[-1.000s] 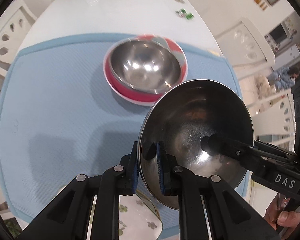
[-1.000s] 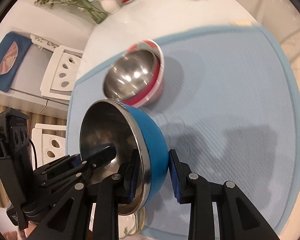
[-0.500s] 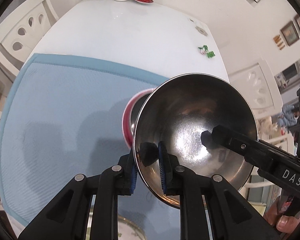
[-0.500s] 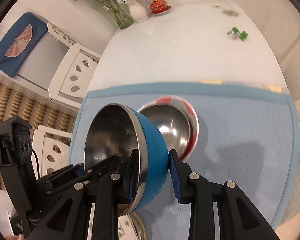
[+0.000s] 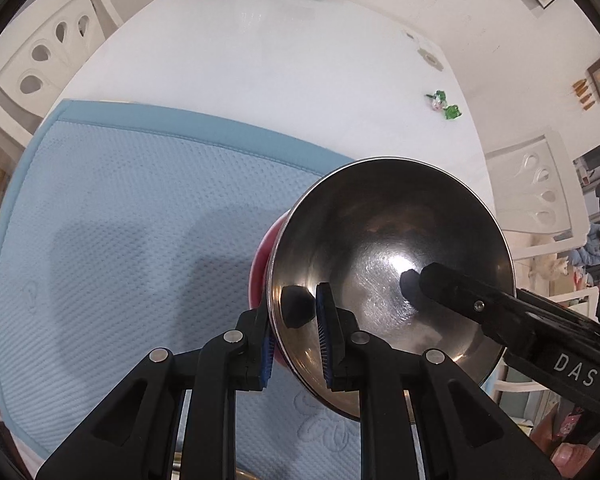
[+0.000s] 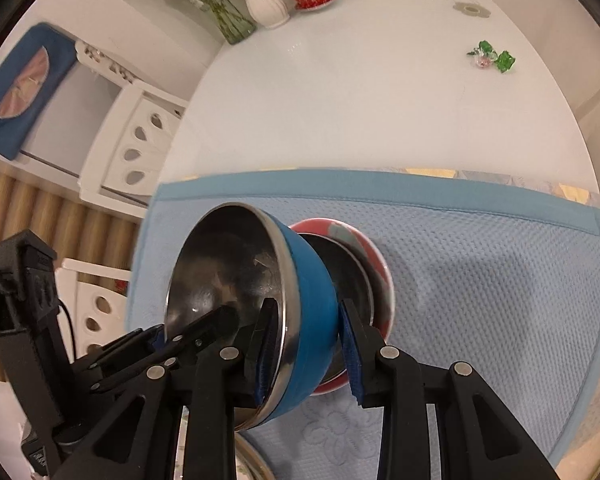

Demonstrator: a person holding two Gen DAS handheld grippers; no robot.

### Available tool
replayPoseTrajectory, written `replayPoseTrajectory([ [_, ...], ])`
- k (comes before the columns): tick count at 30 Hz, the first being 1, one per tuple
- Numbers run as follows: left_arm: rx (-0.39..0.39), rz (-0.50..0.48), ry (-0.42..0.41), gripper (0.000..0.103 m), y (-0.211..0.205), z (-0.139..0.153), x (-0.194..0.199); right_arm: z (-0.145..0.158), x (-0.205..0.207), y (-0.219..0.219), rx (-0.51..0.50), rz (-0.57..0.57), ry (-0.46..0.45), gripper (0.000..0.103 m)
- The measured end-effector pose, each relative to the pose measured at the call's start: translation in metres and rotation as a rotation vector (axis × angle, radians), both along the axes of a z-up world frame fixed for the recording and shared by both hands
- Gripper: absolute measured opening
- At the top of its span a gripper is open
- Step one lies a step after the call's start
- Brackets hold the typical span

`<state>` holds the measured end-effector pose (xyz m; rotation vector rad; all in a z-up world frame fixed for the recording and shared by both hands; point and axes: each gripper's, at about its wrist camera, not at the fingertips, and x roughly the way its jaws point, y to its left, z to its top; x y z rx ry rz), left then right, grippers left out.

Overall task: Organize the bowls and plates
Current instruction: 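Lower the blue steel bowl into the magenta steel bowl, then grip the three nested bowls together and lift them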

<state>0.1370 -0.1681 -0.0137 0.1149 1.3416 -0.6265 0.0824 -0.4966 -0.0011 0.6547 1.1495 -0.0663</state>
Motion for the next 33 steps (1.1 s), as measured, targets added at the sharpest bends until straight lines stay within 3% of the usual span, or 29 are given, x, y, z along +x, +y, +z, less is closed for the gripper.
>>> replayPoseTrajectory([
  [9,0.064,-0.005,-0.031,0.014,-0.013,-0.01,-0.002,-0.019,0.012,-0.006,-0.001,0.018,0.051,0.031],
  [21,0.062,0.003,-0.031,0.014,-0.014,-0.006,0.0,-0.025,0.008,-0.013,0.048,-0.003,0.035,0.032],
  [24,0.049,0.009,-0.006,0.015,-0.009,-0.002,0.001,-0.021,0.005,-0.014,0.039,-0.01,0.031,0.038],
  [28,0.025,0.021,-0.009,0.017,-0.001,0.006,0.001,-0.012,0.0,-0.014,0.069,-0.016,-0.007,0.057],
  [30,0.01,0.022,-0.002,0.018,0.001,0.009,0.002,-0.006,-0.002,-0.013,0.065,-0.014,-0.025,0.057],
  [33,0.017,0.032,-0.004,0.033,0.005,0.011,0.004,-0.004,-0.005,-0.015,0.072,-0.027,-0.035,0.057],
])
